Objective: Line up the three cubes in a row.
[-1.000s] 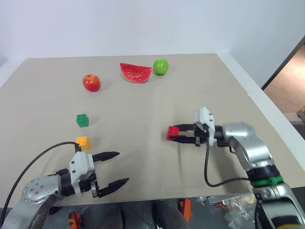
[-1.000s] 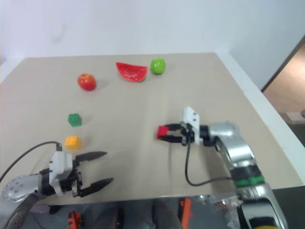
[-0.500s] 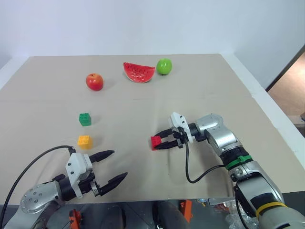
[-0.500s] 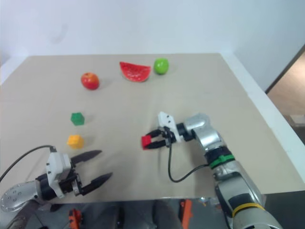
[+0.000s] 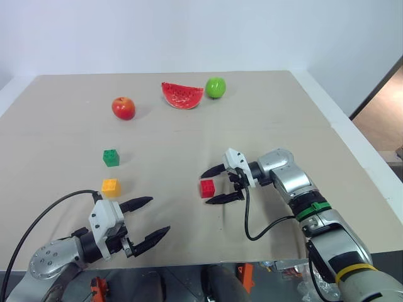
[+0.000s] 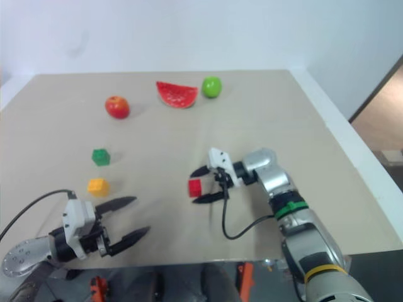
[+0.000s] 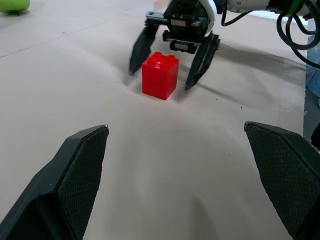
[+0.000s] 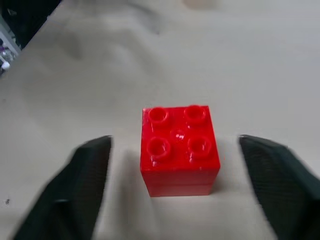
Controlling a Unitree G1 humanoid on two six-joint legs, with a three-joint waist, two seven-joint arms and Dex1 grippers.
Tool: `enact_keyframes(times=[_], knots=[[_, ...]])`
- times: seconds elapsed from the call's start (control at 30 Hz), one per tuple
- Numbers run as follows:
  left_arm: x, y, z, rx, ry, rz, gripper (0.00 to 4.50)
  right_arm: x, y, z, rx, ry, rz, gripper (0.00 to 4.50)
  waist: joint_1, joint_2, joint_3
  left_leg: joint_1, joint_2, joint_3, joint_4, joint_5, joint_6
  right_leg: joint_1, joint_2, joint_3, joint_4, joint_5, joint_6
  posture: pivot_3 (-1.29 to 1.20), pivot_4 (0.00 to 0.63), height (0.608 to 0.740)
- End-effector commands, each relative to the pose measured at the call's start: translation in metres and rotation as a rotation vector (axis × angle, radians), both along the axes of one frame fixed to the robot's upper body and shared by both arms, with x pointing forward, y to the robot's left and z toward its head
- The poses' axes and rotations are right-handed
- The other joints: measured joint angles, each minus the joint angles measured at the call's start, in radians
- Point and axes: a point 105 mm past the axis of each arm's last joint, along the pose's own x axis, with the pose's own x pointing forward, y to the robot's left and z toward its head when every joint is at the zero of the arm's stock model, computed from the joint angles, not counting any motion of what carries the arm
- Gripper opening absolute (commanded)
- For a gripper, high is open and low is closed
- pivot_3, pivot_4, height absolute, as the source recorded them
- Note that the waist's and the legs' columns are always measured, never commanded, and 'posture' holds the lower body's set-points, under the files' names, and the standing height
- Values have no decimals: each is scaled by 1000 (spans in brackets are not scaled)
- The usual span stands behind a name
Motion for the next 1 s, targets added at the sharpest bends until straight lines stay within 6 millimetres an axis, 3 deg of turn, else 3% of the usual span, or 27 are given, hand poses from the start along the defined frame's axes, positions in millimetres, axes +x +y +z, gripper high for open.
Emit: enact_keyframes(times=[0.03, 0.2, 0.33, 0.53, 0.77, 1.0], knots=[[-1, 1, 6, -3, -30, 28, 4500, -10, -1, 31, 70, -27, 31, 4448, 0, 0, 0, 0, 0, 0, 0, 0, 0, 0, 0, 0, 0, 0, 0, 0, 150, 740], [10, 26, 17, -48, -75, 245, 4500, -30, -3, 69, 167, -21, 26, 4448, 0, 0, 0, -1, 0, 0, 0, 0, 0, -1, 0, 0, 0, 0, 0, 0, 150, 740], [31, 66, 37, -162, -124, 587, 4500, -47, -5, 86, 221, -21, 18, 4448, 1, 0, 0, -2, 0, -2, 0, 0, 0, -2, 0, 0, 0, 0, 0, 0, 150, 740], [36, 89, 39, -261, -112, 838, 4500, -52, -6, 79, 231, -63, -22, 4448, 0, -1, -1, -1, -1, -3, 0, 0, 0, 1, 0, -1, 0, 0, 1, 0, 150, 740], [80, 124, 53, -323, -52, 917, 4500, -43, -7, 78, 236, -132, -52, 4448, 0, -2, 0, -1, -2, -7, 2, 1, 0, 3, 3, -2, 0, 2, 1, 0, 150, 740], [117, 130, 69, -268, 89, 978, 4500, -38, -9, 79, 246, -164, -89, 4448, 1, -3, 0, -4, -2, -8, 1, 1, 0, 1, 2, -3, -1, 1, 2, 0, 150, 740]])
